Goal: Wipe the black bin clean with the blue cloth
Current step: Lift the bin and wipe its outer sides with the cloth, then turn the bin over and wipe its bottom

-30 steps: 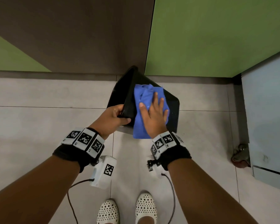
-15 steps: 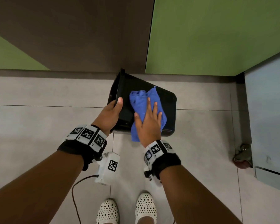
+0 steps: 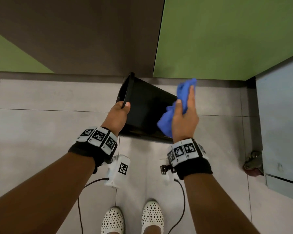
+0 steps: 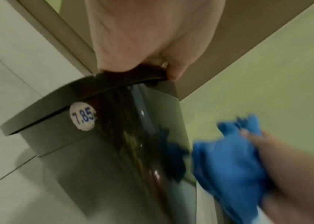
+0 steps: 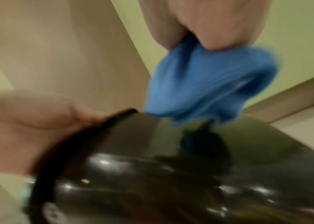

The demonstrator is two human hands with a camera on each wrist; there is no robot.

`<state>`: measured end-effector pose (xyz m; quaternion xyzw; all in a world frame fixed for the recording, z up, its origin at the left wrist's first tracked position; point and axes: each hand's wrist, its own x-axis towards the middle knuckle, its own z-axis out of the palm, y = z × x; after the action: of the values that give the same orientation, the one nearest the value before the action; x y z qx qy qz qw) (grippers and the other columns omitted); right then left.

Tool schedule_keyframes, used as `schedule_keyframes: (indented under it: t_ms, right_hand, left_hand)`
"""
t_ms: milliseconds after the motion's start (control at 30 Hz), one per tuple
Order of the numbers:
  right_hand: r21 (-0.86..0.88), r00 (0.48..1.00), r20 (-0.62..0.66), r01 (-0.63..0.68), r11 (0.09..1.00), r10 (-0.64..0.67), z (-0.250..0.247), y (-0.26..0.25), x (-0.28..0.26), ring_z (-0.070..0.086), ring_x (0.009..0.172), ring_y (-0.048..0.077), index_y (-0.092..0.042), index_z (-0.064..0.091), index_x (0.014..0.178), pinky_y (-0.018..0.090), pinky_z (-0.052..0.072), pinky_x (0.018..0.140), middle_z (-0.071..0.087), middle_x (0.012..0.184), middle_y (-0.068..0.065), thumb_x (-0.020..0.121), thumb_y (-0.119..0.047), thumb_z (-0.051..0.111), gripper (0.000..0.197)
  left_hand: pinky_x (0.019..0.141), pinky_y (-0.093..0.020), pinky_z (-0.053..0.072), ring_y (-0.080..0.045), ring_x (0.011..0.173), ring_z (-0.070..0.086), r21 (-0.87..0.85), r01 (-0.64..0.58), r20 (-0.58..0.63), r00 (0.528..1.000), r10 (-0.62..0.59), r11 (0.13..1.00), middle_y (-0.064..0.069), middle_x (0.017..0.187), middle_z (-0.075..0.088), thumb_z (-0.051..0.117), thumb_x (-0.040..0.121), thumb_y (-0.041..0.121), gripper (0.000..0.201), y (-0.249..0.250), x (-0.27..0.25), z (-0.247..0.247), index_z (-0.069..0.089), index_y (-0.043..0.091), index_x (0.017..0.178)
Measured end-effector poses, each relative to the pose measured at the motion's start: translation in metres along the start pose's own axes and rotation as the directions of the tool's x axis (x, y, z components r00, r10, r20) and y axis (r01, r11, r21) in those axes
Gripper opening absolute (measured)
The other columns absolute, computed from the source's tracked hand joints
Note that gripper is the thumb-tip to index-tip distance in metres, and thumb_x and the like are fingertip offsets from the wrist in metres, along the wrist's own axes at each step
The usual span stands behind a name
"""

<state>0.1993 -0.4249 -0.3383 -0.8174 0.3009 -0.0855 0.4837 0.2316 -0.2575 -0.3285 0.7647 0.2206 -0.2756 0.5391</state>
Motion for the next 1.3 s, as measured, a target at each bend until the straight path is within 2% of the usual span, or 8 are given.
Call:
schedule_keyframes:
  t_ms: [133,267,467,567,667,867,1133,1300]
  right_hand:
    - [-0.283,0.922,0.386,0.097,0.954,0.021,0.026,-0.009,-0.012,0.010,0.145,0.035,-0.031,0.018,0.147,0.039,0.013,0.119,0.007,0.160,0.011,0.098,-0.036,0.035,0.053]
    - [-0.503,0.852,0.523,0.332,0.798,-0.025,0.041,0.011,-0.027,-0.007,0.146,0.038,-0.038,0.002,0.147,0.056,0.003,0.116,-0.010,0.160,0.000,0.096,-0.050,0.025,0.058]
    - [-0.631,0.932,0.325,0.090,0.770,0.158,0.009,0.044,0.012,0.004,0.146,0.035,-0.034,0.004,0.148,0.052,0.013,0.118,-0.001,0.160,0.006,0.099,-0.041,0.025,0.054]
    - [-0.271,0.921,0.288,-0.183,0.945,0.261,-0.013,0.046,0.028,0.023,0.144,0.026,-0.027,0.015,0.148,0.030,0.021,0.115,0.019,0.157,0.004,0.100,-0.029,0.030,0.050]
    - [0.245,0.828,0.459,-0.467,0.850,0.323,-0.034,0.046,0.032,0.045,0.131,0.019,-0.018,0.036,0.139,0.027,0.037,0.109,0.049,0.136,-0.001,0.097,-0.040,0.037,0.047]
    - [0.142,0.867,0.401,-0.377,0.915,0.295,-0.030,0.058,0.041,0.048,0.129,0.030,-0.017,0.033,0.141,0.051,0.035,0.111,0.048,0.141,0.015,0.090,-0.036,0.044,0.056]
    - [-0.004,0.808,0.290,-0.535,0.845,0.513,-0.058,0.056,0.056,0.056,0.113,0.027,-0.001,0.051,0.124,0.020,0.043,0.088,0.060,0.116,0.013,0.101,-0.031,0.032,0.042]
    - [-0.084,0.927,0.097,-0.356,0.931,0.363,-0.065,0.036,0.053,0.052,0.122,0.032,-0.010,0.043,0.135,0.041,0.038,0.108,0.056,0.130,0.015,0.097,-0.012,0.035,0.039]
  left_hand:
    - [0.070,-0.031,0.037,-0.017,0.065,0.043,0.057,-0.052,-0.111,0.992,0.058,0.997,0.000,0.067,0.045,0.035,0.098,0.034,0.034,0.000,0.000,0.014,0.046,0.014,0.073]
    - [0.067,-0.032,0.042,-0.020,0.065,0.047,0.076,-0.061,-0.157,0.985,0.072,0.995,-0.006,0.070,0.051,0.037,0.096,0.039,0.042,-0.006,-0.001,0.019,0.048,0.009,0.070]
    - [0.075,-0.045,0.051,-0.027,0.079,0.056,0.037,0.005,-0.106,0.994,-0.001,0.999,-0.014,0.083,0.061,0.034,0.096,0.043,0.052,-0.019,-0.010,0.005,0.059,-0.003,0.092]
    - [0.078,-0.043,0.052,-0.029,0.083,0.060,-0.078,0.064,-0.088,0.994,-0.071,0.995,-0.011,0.087,0.062,0.035,0.096,0.044,0.047,-0.023,-0.014,-0.010,0.061,0.006,0.093]
    - [0.091,-0.042,0.051,-0.027,0.098,0.065,-0.176,0.114,-0.045,0.991,-0.124,0.978,-0.012,0.106,0.067,0.032,0.094,0.052,0.053,-0.035,-0.005,-0.031,0.064,0.011,0.102]
    - [0.086,-0.038,0.052,-0.026,0.098,0.065,-0.281,0.200,0.003,0.978,-0.207,0.939,-0.012,0.108,0.068,0.030,0.091,0.059,0.061,-0.045,0.008,-0.032,0.063,0.011,0.108]
    - [0.080,-0.035,0.051,-0.025,0.094,0.063,-0.353,0.276,0.051,0.960,-0.276,0.894,-0.011,0.103,0.066,0.029,0.094,0.055,0.056,-0.065,0.021,-0.021,0.059,0.009,0.104]
    - [0.113,-0.043,0.029,-0.035,0.130,0.041,-0.003,0.160,-0.092,0.983,-0.160,0.987,-0.021,0.143,0.041,0.026,0.096,0.044,0.051,-0.069,0.033,0.005,0.030,0.018,0.140]
